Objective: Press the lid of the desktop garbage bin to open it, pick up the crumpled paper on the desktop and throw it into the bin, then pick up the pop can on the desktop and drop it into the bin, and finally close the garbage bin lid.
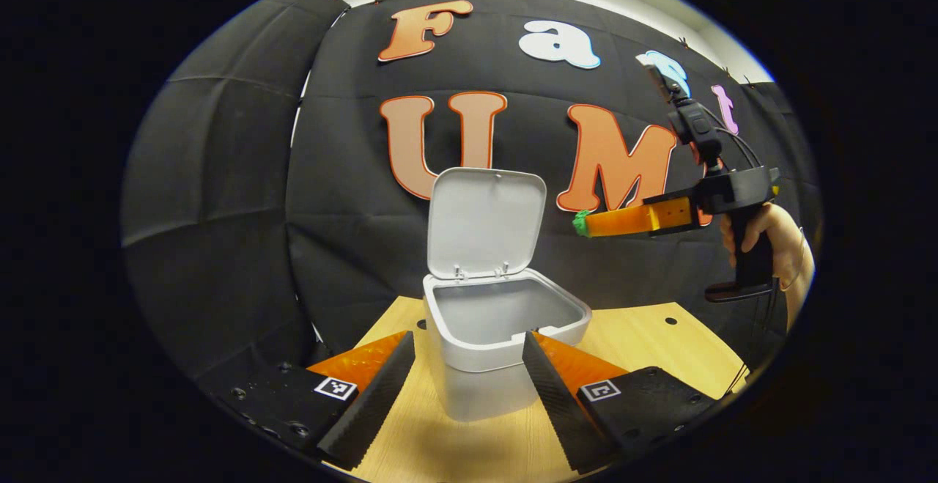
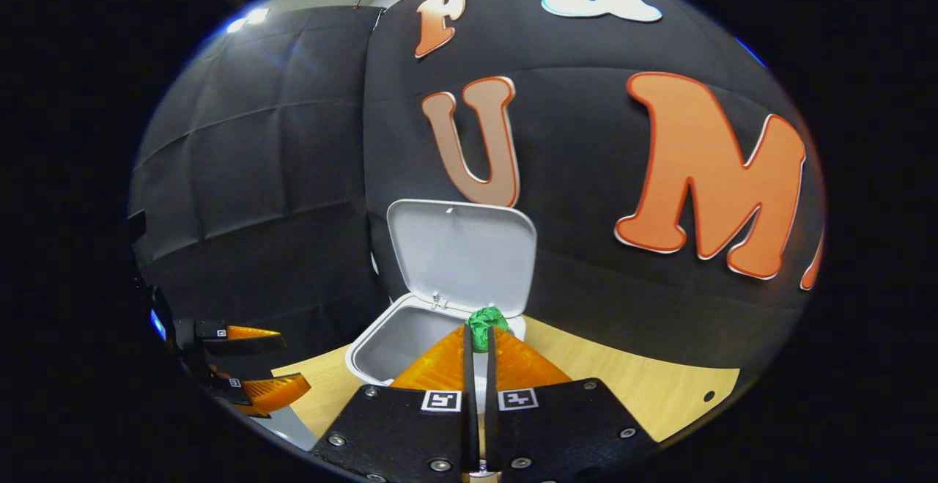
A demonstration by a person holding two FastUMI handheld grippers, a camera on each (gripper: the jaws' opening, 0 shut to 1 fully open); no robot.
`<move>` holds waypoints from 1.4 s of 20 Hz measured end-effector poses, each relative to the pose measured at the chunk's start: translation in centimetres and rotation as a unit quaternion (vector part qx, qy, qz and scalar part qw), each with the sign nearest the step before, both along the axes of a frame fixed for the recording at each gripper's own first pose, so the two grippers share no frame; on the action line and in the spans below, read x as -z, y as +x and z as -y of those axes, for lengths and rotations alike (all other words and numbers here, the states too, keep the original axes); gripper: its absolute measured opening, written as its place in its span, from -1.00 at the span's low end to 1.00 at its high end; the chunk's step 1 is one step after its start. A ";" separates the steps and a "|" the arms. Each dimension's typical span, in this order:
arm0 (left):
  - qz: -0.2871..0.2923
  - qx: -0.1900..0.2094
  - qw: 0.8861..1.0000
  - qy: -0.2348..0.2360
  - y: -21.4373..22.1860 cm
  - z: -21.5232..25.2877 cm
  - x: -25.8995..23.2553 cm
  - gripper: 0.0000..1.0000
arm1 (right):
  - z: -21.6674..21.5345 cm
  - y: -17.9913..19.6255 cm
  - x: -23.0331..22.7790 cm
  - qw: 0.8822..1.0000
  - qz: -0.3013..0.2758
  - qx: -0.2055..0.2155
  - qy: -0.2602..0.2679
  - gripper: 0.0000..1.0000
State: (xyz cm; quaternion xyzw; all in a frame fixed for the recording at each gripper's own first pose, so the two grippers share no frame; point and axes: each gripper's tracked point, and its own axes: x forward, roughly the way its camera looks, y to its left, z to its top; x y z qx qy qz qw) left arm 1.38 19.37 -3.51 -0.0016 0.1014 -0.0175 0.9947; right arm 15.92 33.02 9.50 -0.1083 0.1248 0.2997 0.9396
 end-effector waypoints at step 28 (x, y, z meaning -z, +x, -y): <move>0.008 0.005 1.000 -0.007 -0.2 -0.3 -1.3 0.88 | -1.1 0.4 2.0 0.999 -0.019 0.009 0.030 0.90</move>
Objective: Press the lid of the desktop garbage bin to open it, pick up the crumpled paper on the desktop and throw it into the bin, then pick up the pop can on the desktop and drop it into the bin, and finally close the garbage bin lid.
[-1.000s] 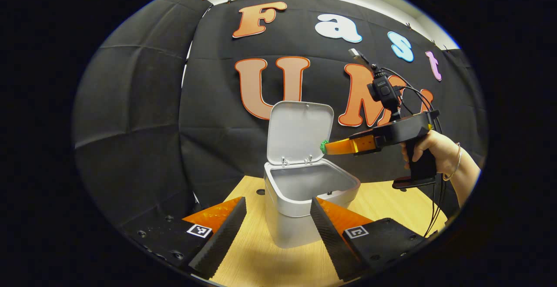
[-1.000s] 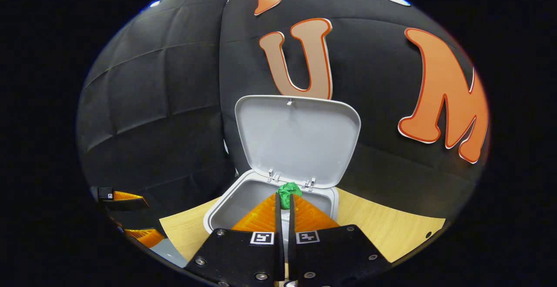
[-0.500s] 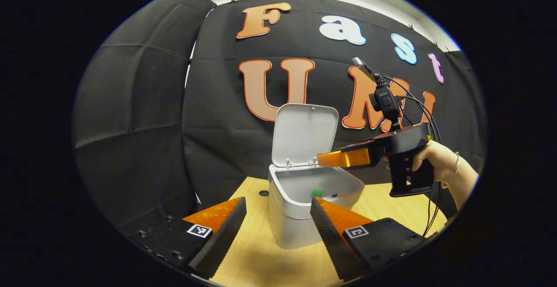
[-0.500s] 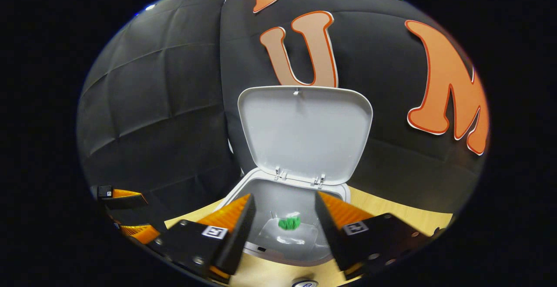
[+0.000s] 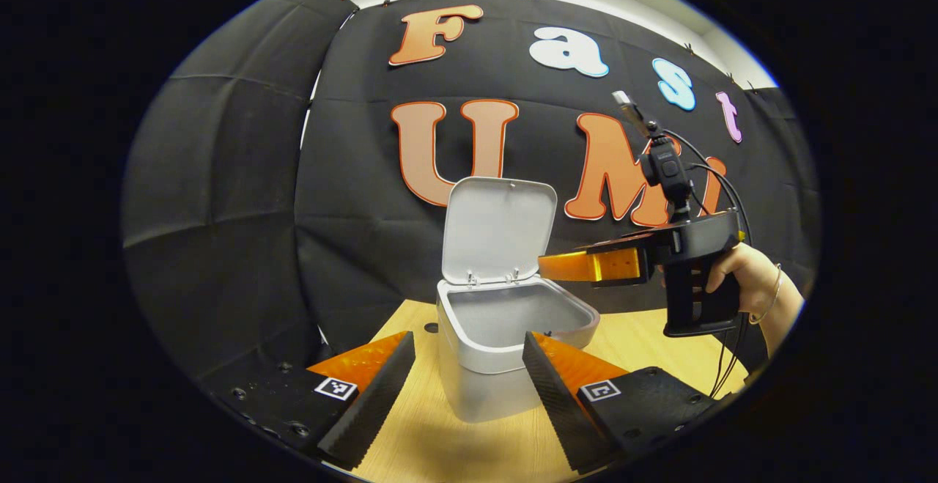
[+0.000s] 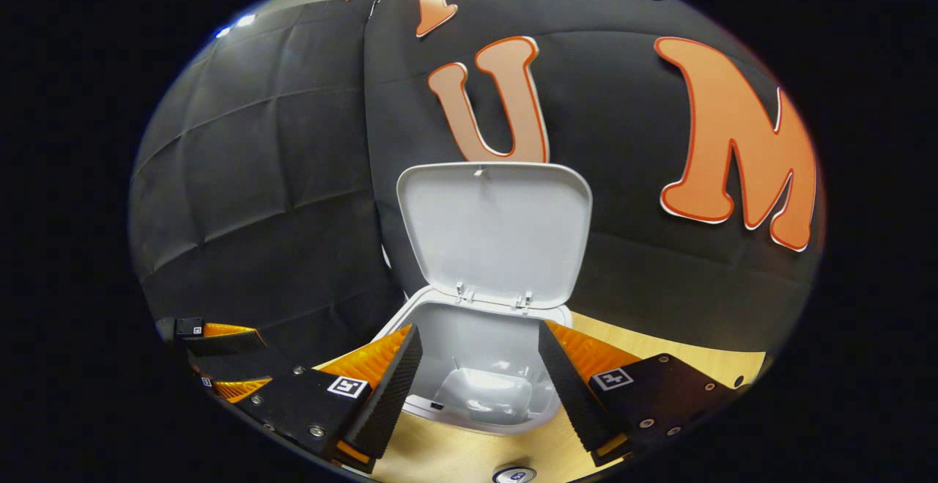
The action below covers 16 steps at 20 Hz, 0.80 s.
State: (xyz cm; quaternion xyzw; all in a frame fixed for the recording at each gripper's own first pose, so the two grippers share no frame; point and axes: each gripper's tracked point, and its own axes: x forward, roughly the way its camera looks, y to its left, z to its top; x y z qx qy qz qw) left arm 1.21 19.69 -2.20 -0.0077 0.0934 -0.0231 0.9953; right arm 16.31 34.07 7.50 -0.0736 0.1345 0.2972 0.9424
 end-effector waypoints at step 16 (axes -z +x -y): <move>0.000 0.115 0.993 0.001 2.4 13.0 0.6 0.88 | 26.6 -5.7 -3.8 0.965 0.075 0.239 0.075 0.90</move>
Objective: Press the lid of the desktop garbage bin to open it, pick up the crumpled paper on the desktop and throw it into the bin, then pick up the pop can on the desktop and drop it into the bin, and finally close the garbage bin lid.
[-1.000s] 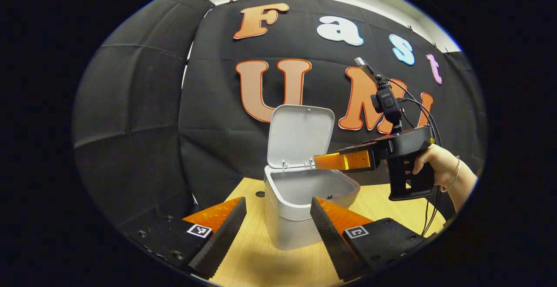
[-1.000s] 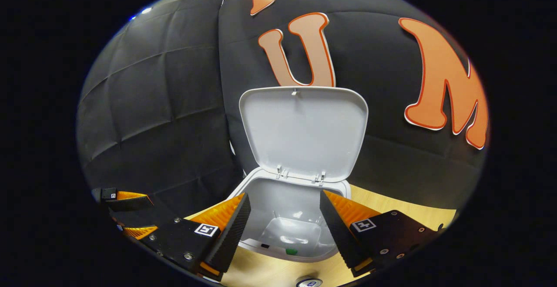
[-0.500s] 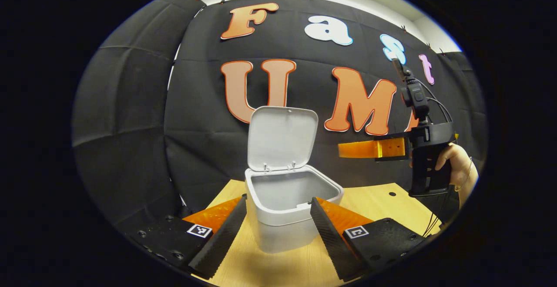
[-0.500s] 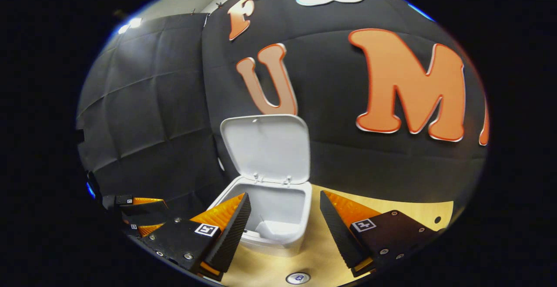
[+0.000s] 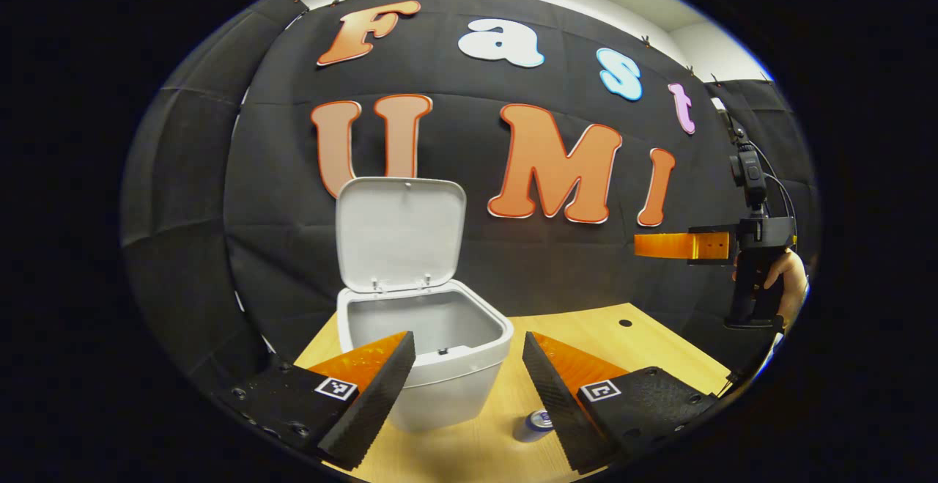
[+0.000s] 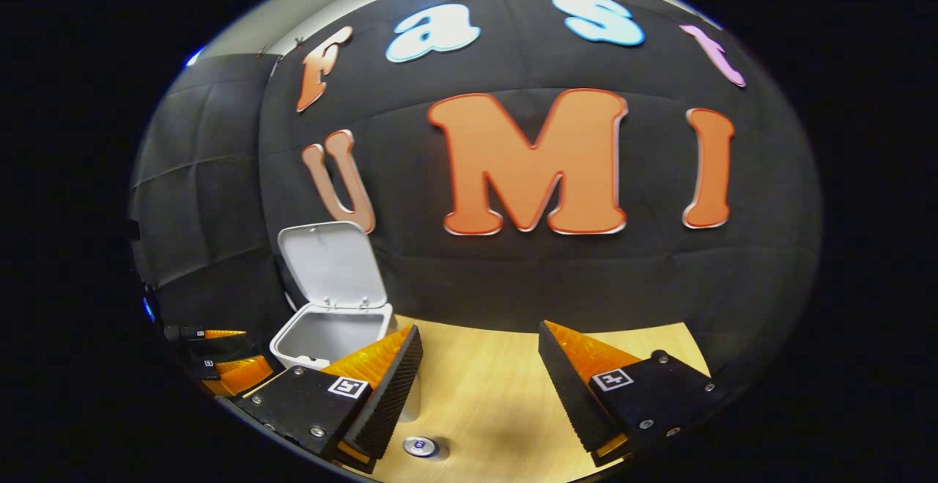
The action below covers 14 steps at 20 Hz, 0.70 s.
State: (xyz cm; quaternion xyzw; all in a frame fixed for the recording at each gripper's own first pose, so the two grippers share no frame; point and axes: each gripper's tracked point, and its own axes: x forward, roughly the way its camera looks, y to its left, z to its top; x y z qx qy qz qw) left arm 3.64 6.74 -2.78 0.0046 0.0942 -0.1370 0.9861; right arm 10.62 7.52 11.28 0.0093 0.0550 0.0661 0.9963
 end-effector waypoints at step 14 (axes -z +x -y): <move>-0.034 0.069 0.997 -0.001 0.0 9.4 4.7 0.89 | 11.2 -5.0 0.9 0.995 -0.001 0.100 -0.003 0.90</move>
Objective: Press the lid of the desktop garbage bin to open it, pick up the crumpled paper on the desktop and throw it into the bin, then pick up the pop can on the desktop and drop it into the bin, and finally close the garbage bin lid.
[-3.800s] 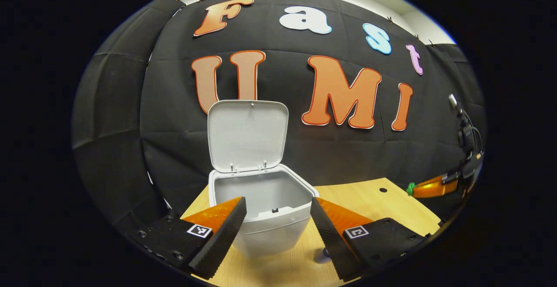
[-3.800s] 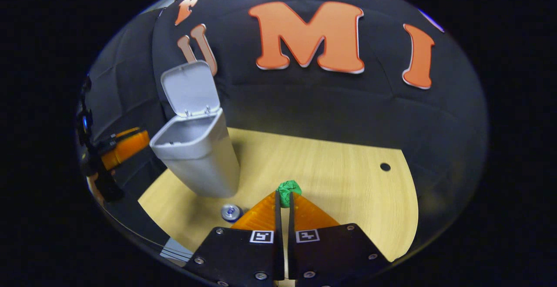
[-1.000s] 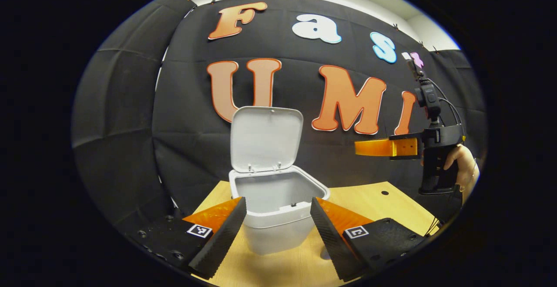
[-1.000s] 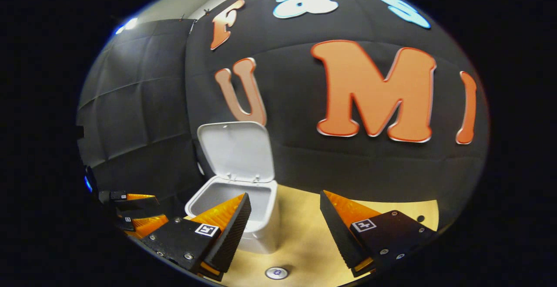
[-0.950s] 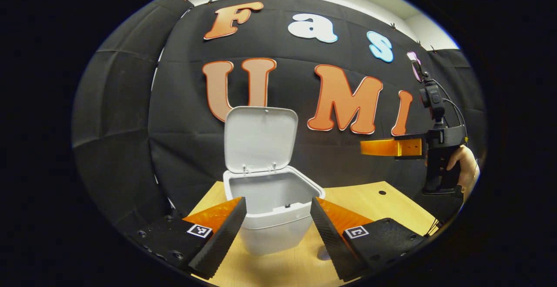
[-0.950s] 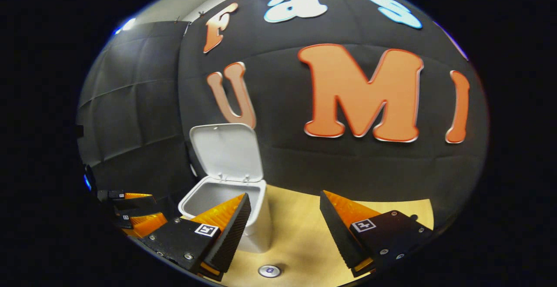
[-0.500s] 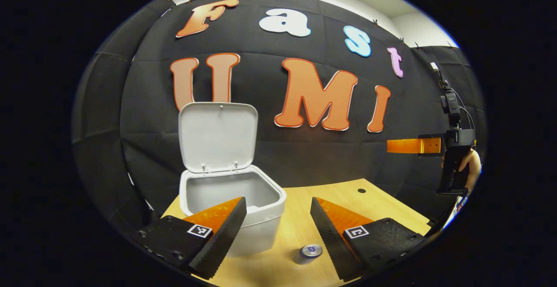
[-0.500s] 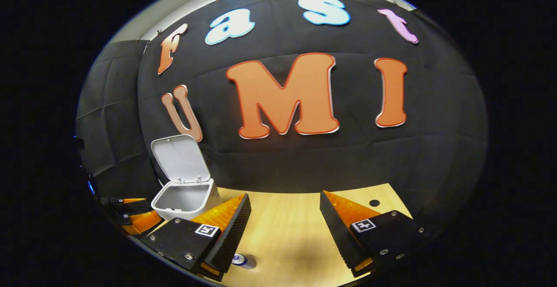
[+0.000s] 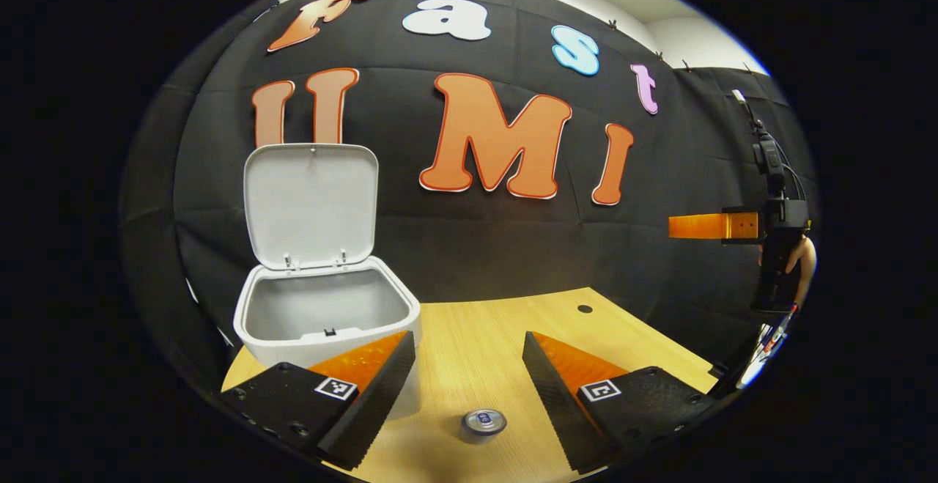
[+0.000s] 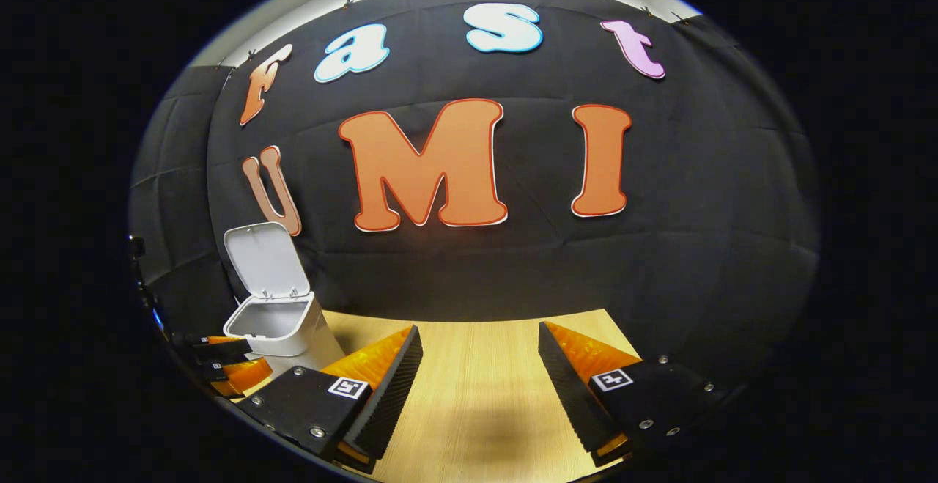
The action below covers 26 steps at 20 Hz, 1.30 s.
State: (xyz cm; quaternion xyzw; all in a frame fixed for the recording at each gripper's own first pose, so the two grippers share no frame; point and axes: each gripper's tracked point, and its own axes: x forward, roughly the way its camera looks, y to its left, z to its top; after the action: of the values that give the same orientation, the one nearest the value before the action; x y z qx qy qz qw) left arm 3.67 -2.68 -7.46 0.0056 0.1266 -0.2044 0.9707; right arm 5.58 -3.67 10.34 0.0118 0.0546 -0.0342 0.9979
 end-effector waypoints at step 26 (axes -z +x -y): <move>-0.206 0.012 0.974 0.094 0.3 2.8 23.0 0.93 | 5.8 1.3 9.5 0.993 -0.107 0.029 0.035 0.90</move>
State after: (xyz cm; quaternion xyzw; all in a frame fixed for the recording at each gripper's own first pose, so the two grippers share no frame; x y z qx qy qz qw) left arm 4.01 -5.48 -30.44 0.0558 0.3427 -0.1996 0.9163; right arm 6.84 -9.45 0.83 0.0443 0.1623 -0.0620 0.9838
